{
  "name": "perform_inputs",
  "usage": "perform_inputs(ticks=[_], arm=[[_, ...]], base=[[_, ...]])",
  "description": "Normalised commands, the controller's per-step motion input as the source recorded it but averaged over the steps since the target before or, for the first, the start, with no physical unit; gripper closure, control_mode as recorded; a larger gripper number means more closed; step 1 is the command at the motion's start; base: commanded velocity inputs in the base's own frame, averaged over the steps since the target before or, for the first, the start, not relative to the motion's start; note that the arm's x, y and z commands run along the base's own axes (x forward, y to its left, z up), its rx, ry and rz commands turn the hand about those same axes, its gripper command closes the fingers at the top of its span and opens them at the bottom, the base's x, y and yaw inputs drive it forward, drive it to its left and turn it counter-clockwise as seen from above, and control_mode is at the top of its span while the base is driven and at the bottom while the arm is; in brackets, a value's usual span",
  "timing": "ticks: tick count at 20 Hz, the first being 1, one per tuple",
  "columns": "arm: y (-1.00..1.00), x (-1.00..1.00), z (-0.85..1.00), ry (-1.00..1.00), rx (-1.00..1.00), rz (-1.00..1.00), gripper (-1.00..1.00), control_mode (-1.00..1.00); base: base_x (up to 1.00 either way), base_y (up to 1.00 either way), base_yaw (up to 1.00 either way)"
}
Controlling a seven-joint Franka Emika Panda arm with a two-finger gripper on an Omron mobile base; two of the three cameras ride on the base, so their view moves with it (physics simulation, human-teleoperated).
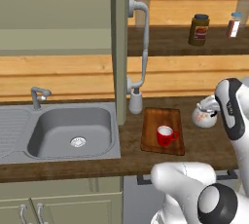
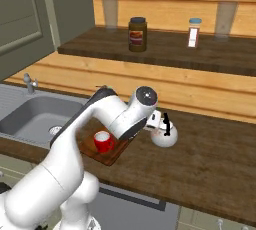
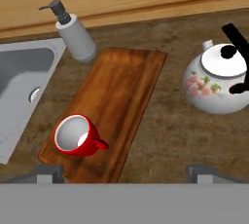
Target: Pick the kettle from the counter and place it on the tray. Then pick the mug from the cabinet and place it on the tray. Then close the cabinet doors.
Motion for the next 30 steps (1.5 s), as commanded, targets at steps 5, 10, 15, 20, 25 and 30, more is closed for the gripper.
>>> perform_inputs(ticks=[5,10,15,20,25,30], arm=[[-0.55,-0.01,0.02,0.21,0.0,-0.06,-1.0,-1.0],[-0.38,-0.05,0.0,-0.02,-0.03,0.01,-1.0,-1.0],[-0.25,0.04,-0.02,-0.03,0.0,0.05,-1.0,-1.0],[-0.16,0.3,-0.31,0.0,-0.02,0.08,-1.0,-1.0],[-0.11,0.41,-0.29,-0.01,0.0,0.1,-1.0,-1.0],[-0.17,0.4,-0.16,0.0,0.0,0.1,-1.0,-1.0]], base=[[0.0,0.0,0.0],[0.0,0.0,0.0],[0.0,0.0,0.0],[0.0,0.0,0.0],[0.0,0.0,0.0],[0.0,0.0,0.0]])
